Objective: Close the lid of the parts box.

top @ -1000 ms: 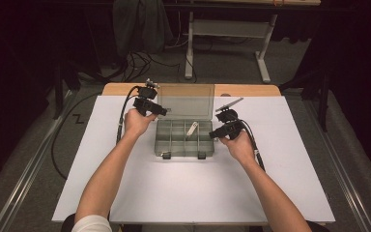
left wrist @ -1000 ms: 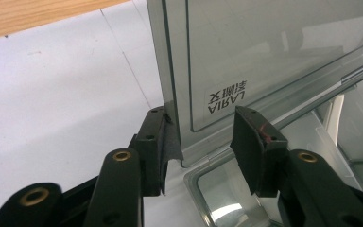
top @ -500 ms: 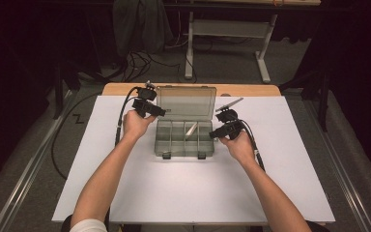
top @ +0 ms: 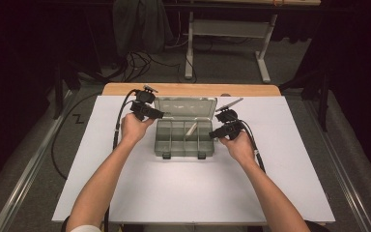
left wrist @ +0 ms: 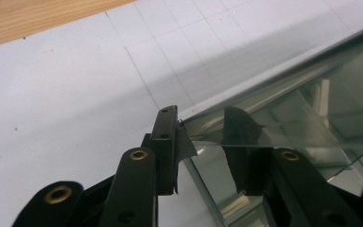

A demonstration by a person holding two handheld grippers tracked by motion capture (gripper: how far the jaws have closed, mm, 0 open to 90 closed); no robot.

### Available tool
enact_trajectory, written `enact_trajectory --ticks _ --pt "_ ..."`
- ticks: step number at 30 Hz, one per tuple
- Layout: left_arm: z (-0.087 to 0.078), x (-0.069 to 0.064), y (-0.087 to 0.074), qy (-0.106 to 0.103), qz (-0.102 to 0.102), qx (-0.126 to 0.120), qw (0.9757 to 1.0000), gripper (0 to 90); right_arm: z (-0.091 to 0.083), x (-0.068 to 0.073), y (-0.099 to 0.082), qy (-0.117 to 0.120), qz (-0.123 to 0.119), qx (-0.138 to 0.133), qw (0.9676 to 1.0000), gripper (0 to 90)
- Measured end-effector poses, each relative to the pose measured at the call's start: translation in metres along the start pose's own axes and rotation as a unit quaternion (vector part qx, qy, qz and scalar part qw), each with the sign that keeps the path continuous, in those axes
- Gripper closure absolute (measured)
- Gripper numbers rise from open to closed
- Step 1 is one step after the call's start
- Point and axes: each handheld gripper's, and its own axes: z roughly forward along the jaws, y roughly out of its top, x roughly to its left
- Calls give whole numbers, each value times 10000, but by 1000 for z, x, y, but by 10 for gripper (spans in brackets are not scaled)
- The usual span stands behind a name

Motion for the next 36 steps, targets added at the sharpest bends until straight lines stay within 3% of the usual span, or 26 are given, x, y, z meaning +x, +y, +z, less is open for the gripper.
enact_trajectory --ticks 9,20,36 --pt "-16 0 -1 -123 19 -250 9996 678 0 -1 0 45 28 -20 10000 768" --pt "-35 -4 -3 -224 104 -390 9989 692 0 -1 -2 33 25 -51 10000 769" --pt "-36 -6 -15 -246 139 -436 9987 693 0 0 -6 -14 -34 -209 9998 768"
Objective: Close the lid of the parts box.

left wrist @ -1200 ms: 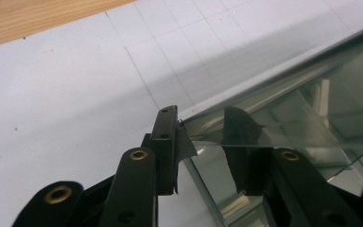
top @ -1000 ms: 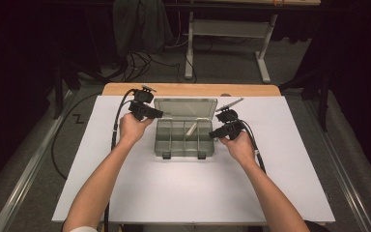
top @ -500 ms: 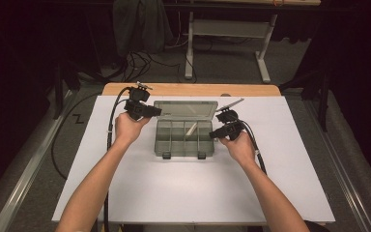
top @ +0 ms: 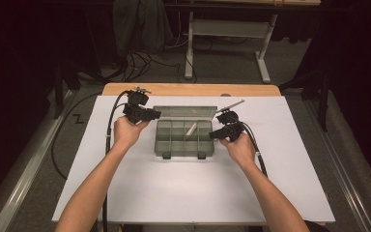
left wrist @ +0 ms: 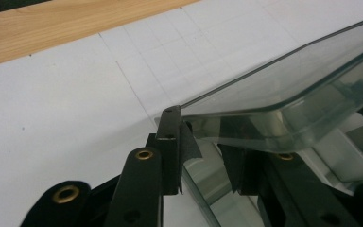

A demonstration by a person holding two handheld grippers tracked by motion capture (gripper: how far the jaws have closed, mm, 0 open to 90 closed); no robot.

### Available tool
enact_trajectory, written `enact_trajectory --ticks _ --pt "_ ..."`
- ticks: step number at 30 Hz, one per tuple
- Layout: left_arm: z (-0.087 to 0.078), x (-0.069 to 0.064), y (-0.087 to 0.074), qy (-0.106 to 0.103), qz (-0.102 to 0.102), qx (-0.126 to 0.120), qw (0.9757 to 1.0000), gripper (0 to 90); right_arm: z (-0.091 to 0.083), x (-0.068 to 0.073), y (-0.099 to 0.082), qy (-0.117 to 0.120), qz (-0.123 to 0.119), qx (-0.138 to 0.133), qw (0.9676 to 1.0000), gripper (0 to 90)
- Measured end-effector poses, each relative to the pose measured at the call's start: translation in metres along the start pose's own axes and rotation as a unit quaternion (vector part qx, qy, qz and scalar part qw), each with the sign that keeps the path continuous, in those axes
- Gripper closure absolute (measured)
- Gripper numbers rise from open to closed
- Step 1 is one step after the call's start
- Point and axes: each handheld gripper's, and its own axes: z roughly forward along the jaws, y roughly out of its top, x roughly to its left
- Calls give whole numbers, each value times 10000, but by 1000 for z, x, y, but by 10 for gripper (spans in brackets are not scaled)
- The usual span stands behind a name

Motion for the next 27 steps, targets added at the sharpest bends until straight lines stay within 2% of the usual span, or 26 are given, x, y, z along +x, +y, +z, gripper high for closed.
enact_trajectory --ticks 4,9,12,15,21,24,27 --pt "0 -1 -2 9 26 -24 10000 693 0 0 -1 9 2 -47 10000 766" --pt "0 -2 -6 -15 43 -69 10000 683 0 -4 -4 136 36 -170 9998 761" --pt "0 -1 -9 -46 31 -70 10000 676 0 -5 -4 184 -32 -168 9997 760" --pt "2 -1 -12 -37 38 -72 10000 675 0 -7 -4 308 -20 -201 9993 722" --pt "5 -2 -16 -7 73 -65 10000 672 -6 -3 -6 260 -150 -192 9994 669" --pt "5 -2 -18 -7 95 -85 9999 671 -12 -5 -7 362 -145 -293 9988 717" --pt "6 -2 -20 3 92 -82 9999 669 -19 -7 -7 409 -190 -411 9981 808"
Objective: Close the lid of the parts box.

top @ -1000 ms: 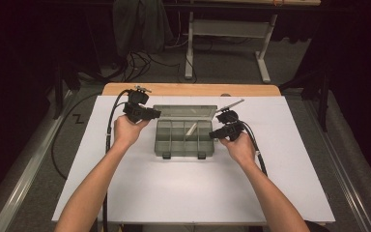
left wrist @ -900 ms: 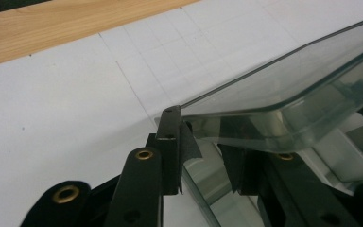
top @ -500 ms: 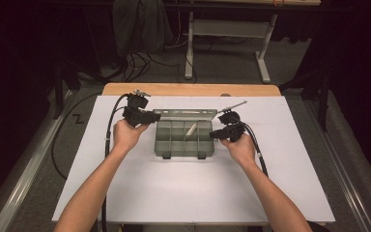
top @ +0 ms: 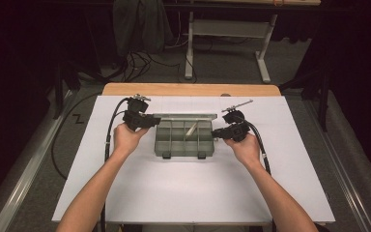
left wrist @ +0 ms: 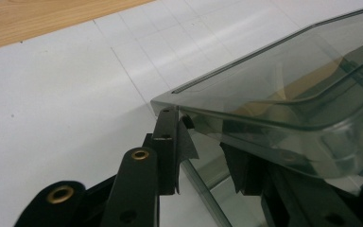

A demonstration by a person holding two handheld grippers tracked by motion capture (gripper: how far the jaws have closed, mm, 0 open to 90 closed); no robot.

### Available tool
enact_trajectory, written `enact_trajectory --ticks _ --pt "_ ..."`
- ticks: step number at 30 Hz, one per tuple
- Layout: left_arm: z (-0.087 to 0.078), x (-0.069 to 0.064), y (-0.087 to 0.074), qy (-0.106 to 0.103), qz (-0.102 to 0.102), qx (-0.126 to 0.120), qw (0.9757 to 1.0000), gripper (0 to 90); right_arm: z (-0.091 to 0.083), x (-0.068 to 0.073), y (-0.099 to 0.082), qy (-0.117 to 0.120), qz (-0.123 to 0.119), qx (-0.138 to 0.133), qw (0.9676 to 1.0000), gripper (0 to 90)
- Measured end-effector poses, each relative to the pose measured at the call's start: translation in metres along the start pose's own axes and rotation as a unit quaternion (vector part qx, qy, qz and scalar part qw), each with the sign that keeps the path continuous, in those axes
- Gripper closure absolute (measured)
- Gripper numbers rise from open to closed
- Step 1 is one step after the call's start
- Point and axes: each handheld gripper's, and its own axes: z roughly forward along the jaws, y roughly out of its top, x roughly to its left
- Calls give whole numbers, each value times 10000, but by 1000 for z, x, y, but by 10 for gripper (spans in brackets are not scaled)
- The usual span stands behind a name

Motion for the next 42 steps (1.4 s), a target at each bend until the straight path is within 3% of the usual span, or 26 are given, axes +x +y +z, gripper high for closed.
enact_trajectory --ticks 5,9,15,21,27,34,42 --pt "2 -3 -3 120 142 76 9998 665 -10 -1 2 152 -61 -182 9997 900" --pt "4 -8 -5 229 291 131 9992 648 -12 0 2 211 -92 -256 9994 900" --pt "5 -8 -9 164 292 188 9993 641 -14 3 4 239 -180 -367 9989 900" --pt "6 -7 -14 90 198 242 9995 625 -15 1 3 223 -153 -394 9989 900" --pt "2 -4 -19 -149 93 349 9992 650 -16 3 3 211 -216 -373 9988 900" --pt "-5 2 -27 -470 -82 297 9984 721 -14 9 0 198 -347 -343 9986 900" --pt "-8 8 -35 -533 -252 145 9982 738 -16 9 -5 221 -387 -364 9983 900"
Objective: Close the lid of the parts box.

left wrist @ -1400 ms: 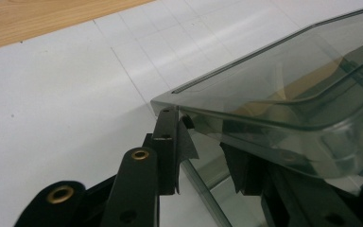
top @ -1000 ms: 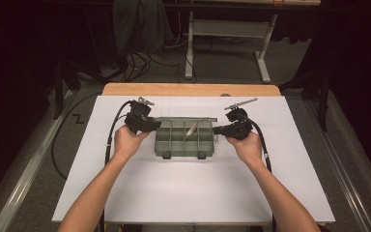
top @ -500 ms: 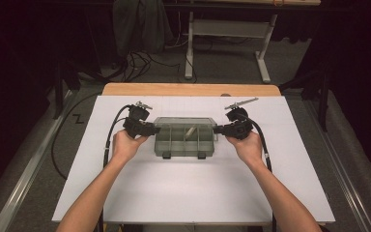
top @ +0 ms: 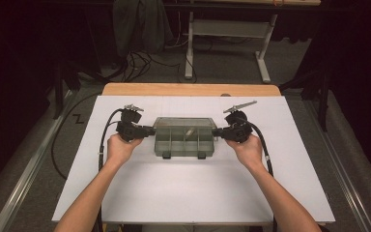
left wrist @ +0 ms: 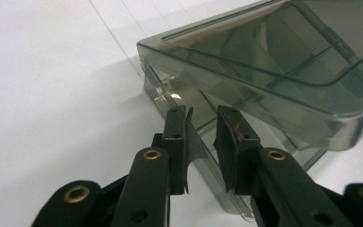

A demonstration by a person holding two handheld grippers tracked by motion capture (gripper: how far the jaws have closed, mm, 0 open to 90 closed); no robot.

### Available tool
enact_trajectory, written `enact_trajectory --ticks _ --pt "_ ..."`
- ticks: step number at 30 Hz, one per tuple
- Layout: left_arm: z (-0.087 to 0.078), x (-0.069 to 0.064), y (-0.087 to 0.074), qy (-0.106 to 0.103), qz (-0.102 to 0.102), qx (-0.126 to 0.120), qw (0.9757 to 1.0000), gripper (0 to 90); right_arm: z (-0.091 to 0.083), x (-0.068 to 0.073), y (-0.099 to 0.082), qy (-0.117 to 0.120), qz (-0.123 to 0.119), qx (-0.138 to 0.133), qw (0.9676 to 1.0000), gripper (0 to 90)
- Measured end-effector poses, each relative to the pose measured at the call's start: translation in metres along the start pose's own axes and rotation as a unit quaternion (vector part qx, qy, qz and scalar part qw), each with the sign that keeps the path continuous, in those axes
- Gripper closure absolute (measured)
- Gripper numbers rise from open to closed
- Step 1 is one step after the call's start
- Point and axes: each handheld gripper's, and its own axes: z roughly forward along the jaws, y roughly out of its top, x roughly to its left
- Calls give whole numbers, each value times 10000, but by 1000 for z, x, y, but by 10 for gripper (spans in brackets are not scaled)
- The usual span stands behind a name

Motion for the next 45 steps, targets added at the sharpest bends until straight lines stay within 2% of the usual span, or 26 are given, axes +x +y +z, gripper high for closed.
enact_trajectory --ticks 3,5,8,15,19,23,29,35,45 --pt "-1 -1 -2 -5 -5 -52 10000 736 0 -1 -4 -10 11 25 10000 900" --pt "-2 -2 -2 98 66 -16 9999 732 -1 -3 -7 -20 20 14 10000 900" --pt "-2 -4 -4 139 106 42 9998 731 -1 -5 -10 -6 13 -14 10000 900" --pt "-7 2 -8 243 -37 129 9996 732 1 -3 -16 44 30 22 10000 900" --pt "-13 3 -8 322 -123 -34 9994 733 4 -2 -18 56 11 23 10000 900" --pt "-20 -3 -4 310 -50 -296 9991 733 6 -2 -20 73 20 66 10000 900" --pt "-19 -10 0 229 17 -432 9988 732 7 -3 -23 88 27 107 9999 900" --pt "-14 -18 -2 253 208 -315 9990 729 9 -3 -27 57 42 155 9999 900" --pt "-9 -22 -7 193 232 -263 9992 729 5 -6 -32 1 66 191 9998 900"
